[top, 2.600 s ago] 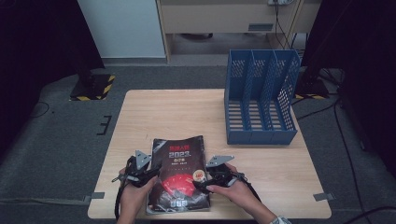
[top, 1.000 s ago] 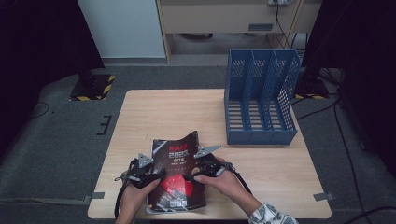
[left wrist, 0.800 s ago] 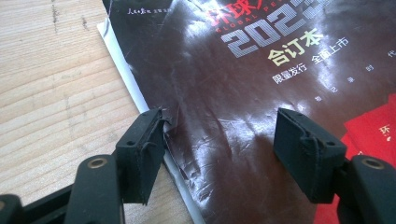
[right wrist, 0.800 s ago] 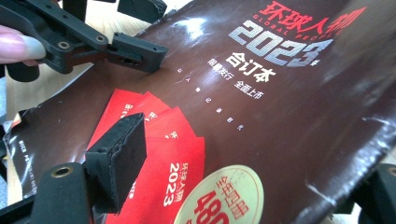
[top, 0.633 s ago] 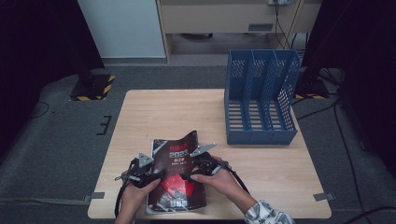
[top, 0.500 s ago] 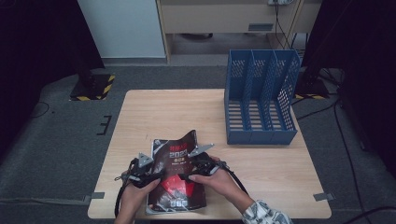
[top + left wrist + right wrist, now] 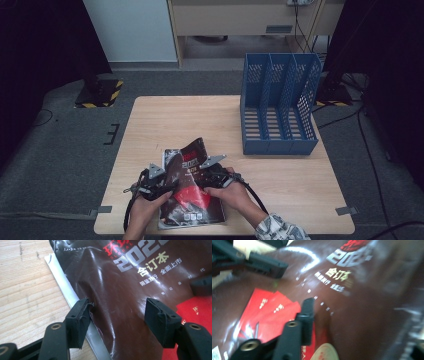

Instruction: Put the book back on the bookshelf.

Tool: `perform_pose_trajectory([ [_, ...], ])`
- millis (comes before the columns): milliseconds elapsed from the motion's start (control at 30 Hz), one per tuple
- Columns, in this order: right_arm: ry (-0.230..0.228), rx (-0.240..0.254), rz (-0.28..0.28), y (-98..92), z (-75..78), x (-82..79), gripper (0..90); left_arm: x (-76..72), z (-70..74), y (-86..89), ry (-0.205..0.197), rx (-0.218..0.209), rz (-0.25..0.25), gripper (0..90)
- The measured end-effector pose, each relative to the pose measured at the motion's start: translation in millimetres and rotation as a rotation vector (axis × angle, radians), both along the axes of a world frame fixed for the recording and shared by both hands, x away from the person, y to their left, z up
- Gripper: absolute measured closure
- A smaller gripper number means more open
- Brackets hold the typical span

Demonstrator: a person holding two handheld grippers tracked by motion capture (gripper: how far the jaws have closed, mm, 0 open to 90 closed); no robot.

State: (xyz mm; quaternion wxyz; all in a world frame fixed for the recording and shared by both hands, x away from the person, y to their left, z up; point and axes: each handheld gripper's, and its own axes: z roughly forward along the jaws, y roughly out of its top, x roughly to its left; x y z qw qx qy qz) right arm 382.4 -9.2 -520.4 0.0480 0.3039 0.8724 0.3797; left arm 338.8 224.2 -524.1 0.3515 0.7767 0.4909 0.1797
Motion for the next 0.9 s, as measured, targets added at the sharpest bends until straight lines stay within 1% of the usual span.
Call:
perform_pose_trajectory([
  [33, 0.000, 0.000, 0.000, 0.0, 0.0, 0.0, 69.4, 0.0, 0.0, 0.0, 0.000, 0.000, 0.000, 35.8],
  [100, -0.003, 0.024, -0.012, -2.7, 2.0, 2.3, 75.1, 2.0, 0.6, -1.3, 0.003, -0.003, -0.004, 34.6],
  [200, -0.020, 0.047, -0.027, -6.7, 4.0, 4.6, 80.0, 3.3, 2.1, -2.9, 0.000, -0.003, -0.007, 30.3],
  [267, -0.021, 0.047, -0.027, -7.6, 4.1, 4.7, 80.4, 2.9, 3.4, -2.5, -0.007, -0.017, -0.010, 30.1],
  [433, -0.048, 0.051, -0.045, -13.1, 6.8, 6.5, 81.8, 3.6, 3.1, -0.7, 0.007, -0.034, -0.007, 26.8],
  [567, -0.079, 0.057, -0.056, -19.5, 8.4, 8.0, 82.2, 5.1, 2.6, 0.0, 0.025, -0.053, -0.007, 23.9],
  [633, -0.088, 0.069, -0.061, -21.7, 8.7, 7.6, 82.3, 5.5, 2.5, 1.0, 0.032, -0.065, -0.004, 23.6],
  [667, -0.097, 0.075, -0.059, -23.4, 9.4, 7.5, 82.4, 5.8, 2.3, 1.5, 0.038, -0.078, -0.004, 23.3],
  [767, -0.104, 0.080, -0.061, -23.7, 9.9, 6.8, 82.5, 6.7, 1.0, 2.4, 0.055, -0.101, -0.008, 23.7],
  [833, -0.107, 0.080, -0.060, -23.8, 11.1, 5.8, 82.6, 7.1, 0.1, 1.6, 0.067, -0.098, -0.017, 25.2],
  [867, -0.107, 0.083, -0.063, -23.8, 11.3, 5.5, 82.7, 7.5, -0.9, 0.1, 0.077, -0.104, -0.027, 25.7],
  [900, -0.107, 0.083, -0.063, -23.8, 11.3, 5.5, 82.7, 7.5, -0.9, 0.1, 0.077, -0.104, -0.027, 25.8],
])
